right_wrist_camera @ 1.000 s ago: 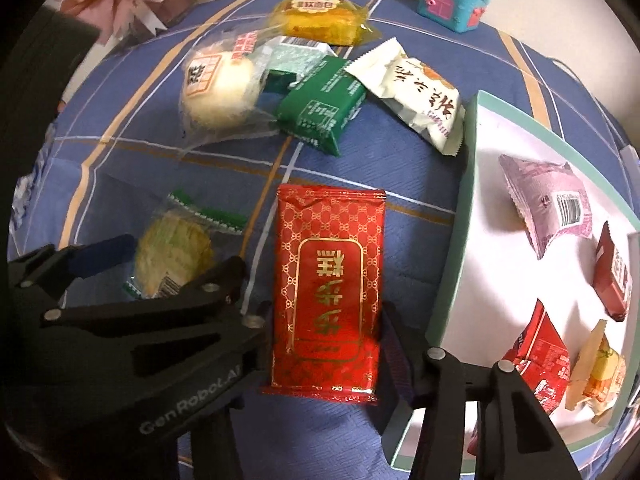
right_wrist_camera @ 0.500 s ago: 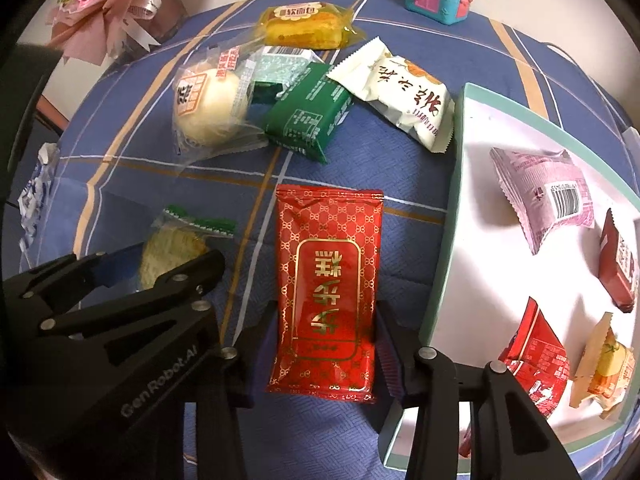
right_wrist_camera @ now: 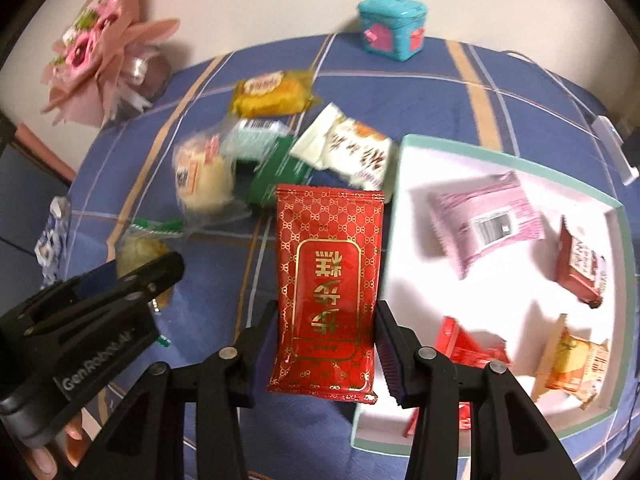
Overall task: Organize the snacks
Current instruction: 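Carry biscuit with left tool while right tool carries red cake pack over tray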
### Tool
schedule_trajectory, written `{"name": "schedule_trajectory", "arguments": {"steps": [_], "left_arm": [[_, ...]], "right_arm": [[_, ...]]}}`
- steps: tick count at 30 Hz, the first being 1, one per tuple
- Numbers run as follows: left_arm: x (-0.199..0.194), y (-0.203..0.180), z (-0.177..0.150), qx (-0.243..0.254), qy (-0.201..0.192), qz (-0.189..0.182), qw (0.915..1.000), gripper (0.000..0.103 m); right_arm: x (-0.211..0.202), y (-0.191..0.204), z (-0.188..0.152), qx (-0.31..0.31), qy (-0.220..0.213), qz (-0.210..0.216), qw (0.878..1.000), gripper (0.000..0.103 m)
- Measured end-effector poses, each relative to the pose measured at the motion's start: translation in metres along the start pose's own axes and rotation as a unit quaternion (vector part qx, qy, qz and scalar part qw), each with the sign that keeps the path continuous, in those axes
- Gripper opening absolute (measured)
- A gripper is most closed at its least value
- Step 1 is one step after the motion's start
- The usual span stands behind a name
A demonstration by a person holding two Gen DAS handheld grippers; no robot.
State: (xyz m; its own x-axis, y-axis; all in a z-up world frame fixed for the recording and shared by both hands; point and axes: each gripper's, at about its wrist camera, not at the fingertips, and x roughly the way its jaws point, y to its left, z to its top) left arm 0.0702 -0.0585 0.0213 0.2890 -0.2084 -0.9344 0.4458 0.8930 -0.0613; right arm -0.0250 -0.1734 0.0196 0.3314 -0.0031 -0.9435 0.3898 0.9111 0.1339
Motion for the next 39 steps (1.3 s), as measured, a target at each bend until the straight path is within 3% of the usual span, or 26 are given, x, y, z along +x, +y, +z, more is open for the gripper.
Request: {"name": "schedule_trajectory", "arguments": {"steps": [12, 26, 32, 39], "left_arm": [[-0.011, -0.044, -0.009, 0.024, -0.021, -0.029, 0.9991, 0.051], [-0.012, -0.129, -0.020, 0.104, -0.018, -0.062, 0.9925, 0.051], [-0.002, -0.164, -0.022, 0.139, -0.011, -0.068, 0.9879, 0.051], [0.012, -0.179, -0.019, 0.147, 0.002, -0.080, 0.9859, 0.051]], "right_arm": [[-0.016, -0.070, 0.007, 0.086, -0.021, -0.021, 0.996, 0.048], [-0.026, -0.154, 0.001, 0.167, -0.035, -0.045, 0.984, 0.048], [-0.028, -0.177, -0.004, 0.202, -0.042, -0.040, 0.978, 0.048], [-0.029, -0.188, -0.006, 0.215, -0.046, -0.041, 0.975, 0.048]]}}
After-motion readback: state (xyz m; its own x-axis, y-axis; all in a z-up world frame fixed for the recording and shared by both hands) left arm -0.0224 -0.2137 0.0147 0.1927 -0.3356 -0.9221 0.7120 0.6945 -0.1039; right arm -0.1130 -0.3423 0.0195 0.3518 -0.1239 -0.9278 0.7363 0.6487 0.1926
